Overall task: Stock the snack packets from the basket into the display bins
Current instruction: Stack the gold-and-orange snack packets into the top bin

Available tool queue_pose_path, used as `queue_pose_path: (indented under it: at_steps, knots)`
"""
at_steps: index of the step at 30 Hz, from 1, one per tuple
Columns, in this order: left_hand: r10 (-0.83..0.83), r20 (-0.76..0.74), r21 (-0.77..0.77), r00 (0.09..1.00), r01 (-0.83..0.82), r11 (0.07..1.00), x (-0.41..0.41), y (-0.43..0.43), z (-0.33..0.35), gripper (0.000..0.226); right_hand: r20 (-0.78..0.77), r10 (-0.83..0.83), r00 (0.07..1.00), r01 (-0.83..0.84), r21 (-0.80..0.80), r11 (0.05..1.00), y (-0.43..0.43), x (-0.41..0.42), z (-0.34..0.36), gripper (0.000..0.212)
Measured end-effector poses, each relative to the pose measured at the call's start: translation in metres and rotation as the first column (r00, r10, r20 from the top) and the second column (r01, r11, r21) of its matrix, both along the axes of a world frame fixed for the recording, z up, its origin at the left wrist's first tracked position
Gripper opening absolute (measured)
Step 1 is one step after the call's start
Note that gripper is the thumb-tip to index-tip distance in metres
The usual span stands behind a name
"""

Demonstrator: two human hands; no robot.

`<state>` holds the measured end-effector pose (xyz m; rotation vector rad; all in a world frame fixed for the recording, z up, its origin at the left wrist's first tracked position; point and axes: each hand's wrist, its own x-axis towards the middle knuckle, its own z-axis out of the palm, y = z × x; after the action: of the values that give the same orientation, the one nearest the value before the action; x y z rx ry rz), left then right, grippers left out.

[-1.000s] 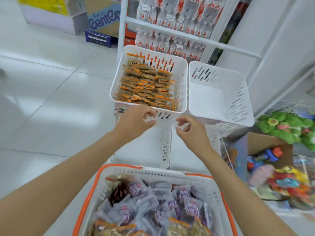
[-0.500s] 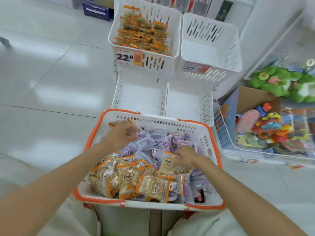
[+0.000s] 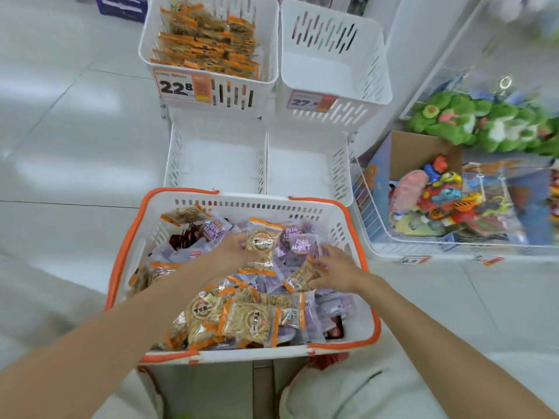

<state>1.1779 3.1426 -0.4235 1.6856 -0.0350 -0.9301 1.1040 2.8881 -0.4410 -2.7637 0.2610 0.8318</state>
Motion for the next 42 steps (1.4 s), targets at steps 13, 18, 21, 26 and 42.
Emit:
queue_pose_path:
  at_steps: [13,18,21,26,42]
  knots:
    - [0.216,-0.204,-0.087,0.955,-0.237,0.968,0.004,0.023,-0.009,0.041,0.141,-0.141,0.980,0.076,0.391,0.917,0.027,0.024,0.009,0.022]
    - [0.232,-0.366,-0.253,0.901,-0.336,0.907,0.008,0.026,0.003,0.053,0.561,-0.362,0.744,-0.026,0.567,0.823,0.076,0.050,0.066,0.018]
    - [0.212,-0.408,-0.383,0.888,-0.377,0.843,0.013,0.031,0.010,0.042,0.428,-0.067,0.901,-0.210,0.566,0.797,0.108,0.045,0.064,0.023]
    - [0.288,-0.421,-0.361,0.860,-0.450,0.817,0.021,0.047,0.007,0.048,0.288,-0.349,0.892,0.023,0.742,0.670,0.112,0.060,0.057,0.040]
    - [0.114,-0.249,-0.237,0.962,-0.175,0.956,0.027,0.085,0.020,0.068,0.338,0.129,0.932,-0.279,0.446,0.850,0.134,0.092,0.082,0.039]
